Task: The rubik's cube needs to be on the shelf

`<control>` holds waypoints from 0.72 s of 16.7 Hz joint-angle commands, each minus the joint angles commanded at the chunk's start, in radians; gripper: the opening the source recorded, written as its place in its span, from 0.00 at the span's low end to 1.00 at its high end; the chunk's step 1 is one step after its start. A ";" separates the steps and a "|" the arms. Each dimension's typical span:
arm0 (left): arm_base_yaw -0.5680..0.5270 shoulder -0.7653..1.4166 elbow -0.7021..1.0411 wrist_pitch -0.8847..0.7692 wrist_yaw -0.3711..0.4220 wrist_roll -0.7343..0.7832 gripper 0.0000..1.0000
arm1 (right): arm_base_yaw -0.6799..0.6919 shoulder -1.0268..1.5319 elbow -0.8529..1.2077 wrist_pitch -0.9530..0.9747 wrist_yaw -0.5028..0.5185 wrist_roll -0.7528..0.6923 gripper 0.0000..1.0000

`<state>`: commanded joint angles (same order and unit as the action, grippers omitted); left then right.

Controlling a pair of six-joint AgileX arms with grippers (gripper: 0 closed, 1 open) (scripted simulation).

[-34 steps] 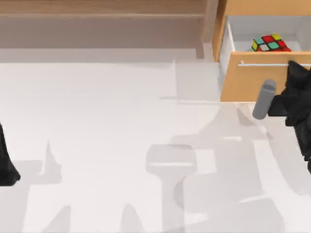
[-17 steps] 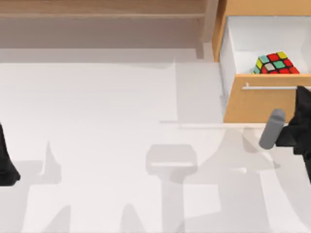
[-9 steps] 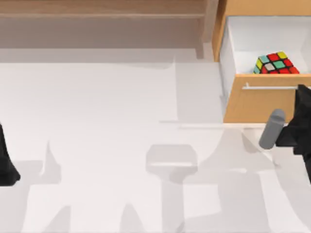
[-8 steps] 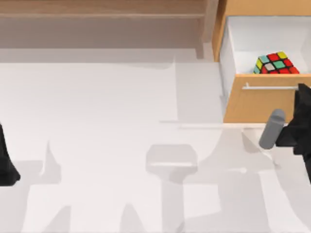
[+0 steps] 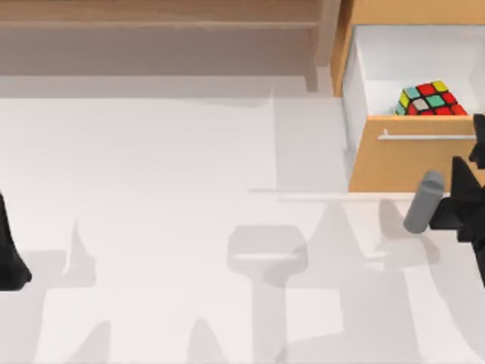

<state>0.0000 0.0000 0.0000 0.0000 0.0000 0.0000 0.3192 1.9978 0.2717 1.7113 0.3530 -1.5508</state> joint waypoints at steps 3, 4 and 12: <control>0.000 0.000 0.000 0.000 0.000 0.000 1.00 | 0.000 0.000 0.000 0.000 0.000 0.000 1.00; 0.000 0.000 0.000 0.000 0.000 0.000 1.00 | 0.000 0.000 0.000 0.000 0.000 0.000 1.00; 0.000 0.000 0.000 0.000 0.000 0.000 1.00 | 0.030 -0.008 -0.070 0.063 0.030 0.000 1.00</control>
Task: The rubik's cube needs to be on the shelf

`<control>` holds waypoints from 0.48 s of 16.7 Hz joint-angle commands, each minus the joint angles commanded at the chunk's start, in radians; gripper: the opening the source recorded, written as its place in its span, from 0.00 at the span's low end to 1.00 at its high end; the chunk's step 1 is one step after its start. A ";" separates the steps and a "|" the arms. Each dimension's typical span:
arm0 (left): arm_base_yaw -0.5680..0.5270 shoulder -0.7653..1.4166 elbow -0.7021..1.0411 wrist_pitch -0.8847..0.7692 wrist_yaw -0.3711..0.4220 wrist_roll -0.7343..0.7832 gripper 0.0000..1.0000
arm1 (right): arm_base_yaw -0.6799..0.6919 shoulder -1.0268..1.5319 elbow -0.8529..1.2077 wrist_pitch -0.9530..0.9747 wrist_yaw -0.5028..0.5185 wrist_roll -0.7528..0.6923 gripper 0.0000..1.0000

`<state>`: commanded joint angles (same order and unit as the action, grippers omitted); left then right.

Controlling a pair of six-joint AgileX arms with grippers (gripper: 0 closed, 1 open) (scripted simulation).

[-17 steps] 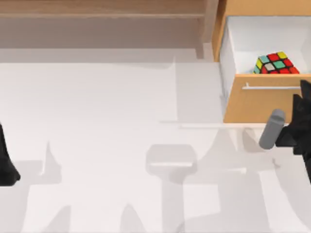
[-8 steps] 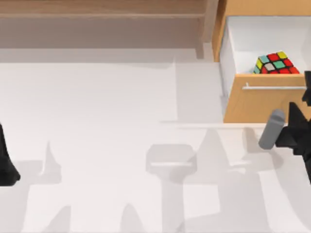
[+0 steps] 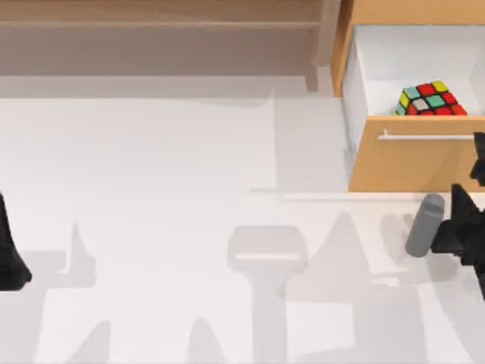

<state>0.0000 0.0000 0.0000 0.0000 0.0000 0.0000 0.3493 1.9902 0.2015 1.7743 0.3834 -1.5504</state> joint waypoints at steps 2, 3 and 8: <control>0.000 0.000 0.000 0.000 0.000 0.000 1.00 | 0.001 -0.001 -0.003 0.003 0.002 0.000 1.00; 0.000 0.000 0.000 0.000 0.000 0.000 1.00 | 0.001 -0.001 -0.003 0.003 0.002 0.000 1.00; 0.000 0.000 0.000 0.000 0.000 0.000 1.00 | 0.037 0.041 0.010 -0.017 -0.002 0.004 1.00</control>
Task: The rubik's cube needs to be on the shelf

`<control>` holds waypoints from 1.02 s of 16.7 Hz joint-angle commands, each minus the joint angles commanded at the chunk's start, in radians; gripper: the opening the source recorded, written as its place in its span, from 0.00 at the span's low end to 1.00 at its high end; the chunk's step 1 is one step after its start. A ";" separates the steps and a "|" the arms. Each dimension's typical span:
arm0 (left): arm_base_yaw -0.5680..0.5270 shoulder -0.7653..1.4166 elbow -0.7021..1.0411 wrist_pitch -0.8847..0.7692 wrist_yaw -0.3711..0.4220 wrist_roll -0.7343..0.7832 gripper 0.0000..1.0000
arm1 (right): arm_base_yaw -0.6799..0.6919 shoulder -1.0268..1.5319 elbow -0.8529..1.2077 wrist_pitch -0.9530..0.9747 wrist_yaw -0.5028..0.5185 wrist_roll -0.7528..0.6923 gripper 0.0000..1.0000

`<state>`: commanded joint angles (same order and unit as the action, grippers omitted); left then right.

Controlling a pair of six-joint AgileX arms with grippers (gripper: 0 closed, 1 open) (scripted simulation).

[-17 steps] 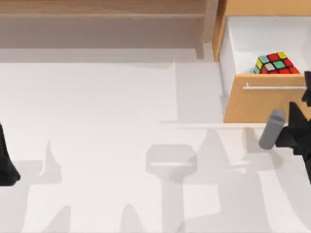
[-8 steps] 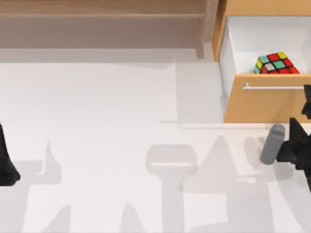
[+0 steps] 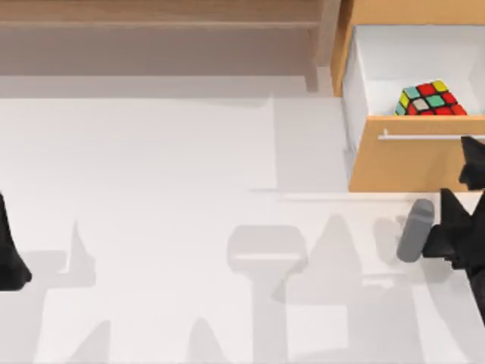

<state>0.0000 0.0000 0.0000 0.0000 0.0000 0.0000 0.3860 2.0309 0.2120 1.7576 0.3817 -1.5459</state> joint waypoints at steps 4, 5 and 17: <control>0.000 0.000 0.000 0.000 0.000 0.000 1.00 | 0.128 -0.023 0.049 -0.059 -0.005 0.029 1.00; 0.000 0.000 0.000 0.000 0.000 0.000 1.00 | 0.165 -0.029 0.068 -0.094 -0.006 0.042 1.00; 0.000 0.000 0.000 0.000 0.000 0.000 1.00 | 0.392 -0.106 0.642 -1.156 -0.060 0.421 1.00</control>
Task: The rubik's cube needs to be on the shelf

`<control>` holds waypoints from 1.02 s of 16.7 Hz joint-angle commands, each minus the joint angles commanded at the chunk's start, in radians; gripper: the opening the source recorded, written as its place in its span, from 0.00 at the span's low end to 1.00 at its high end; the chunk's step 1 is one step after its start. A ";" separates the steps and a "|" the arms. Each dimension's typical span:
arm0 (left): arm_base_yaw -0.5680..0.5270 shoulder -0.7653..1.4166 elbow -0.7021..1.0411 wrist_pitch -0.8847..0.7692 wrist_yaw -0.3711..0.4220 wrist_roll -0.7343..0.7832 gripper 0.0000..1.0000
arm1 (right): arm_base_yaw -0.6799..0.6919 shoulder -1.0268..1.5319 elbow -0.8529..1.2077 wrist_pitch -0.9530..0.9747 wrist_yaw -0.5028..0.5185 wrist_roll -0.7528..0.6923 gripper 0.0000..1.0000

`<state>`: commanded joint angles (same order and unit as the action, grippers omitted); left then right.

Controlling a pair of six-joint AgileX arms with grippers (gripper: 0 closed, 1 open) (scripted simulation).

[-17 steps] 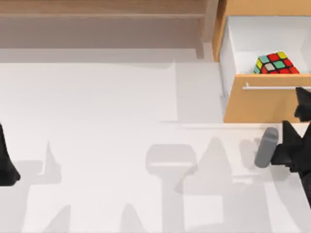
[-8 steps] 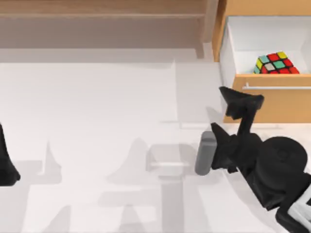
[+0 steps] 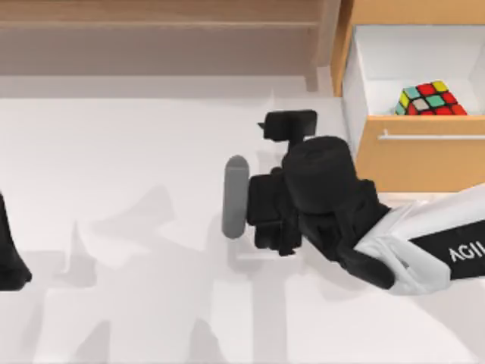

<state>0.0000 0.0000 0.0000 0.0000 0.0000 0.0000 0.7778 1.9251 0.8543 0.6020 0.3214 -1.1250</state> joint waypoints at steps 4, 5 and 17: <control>0.000 0.000 0.000 0.000 0.000 0.000 1.00 | -0.055 0.022 0.305 -0.508 -0.034 0.198 1.00; 0.000 0.000 0.000 0.000 0.000 0.000 1.00 | -0.080 0.036 0.389 -0.631 -0.046 0.252 1.00; 0.000 0.000 0.000 0.000 0.000 0.000 1.00 | -0.530 0.360 1.394 -1.818 -0.275 0.861 1.00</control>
<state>0.0000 0.0000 0.0000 0.0000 0.0000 0.0000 0.2475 2.2854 2.2479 -1.2160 0.0461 -0.2641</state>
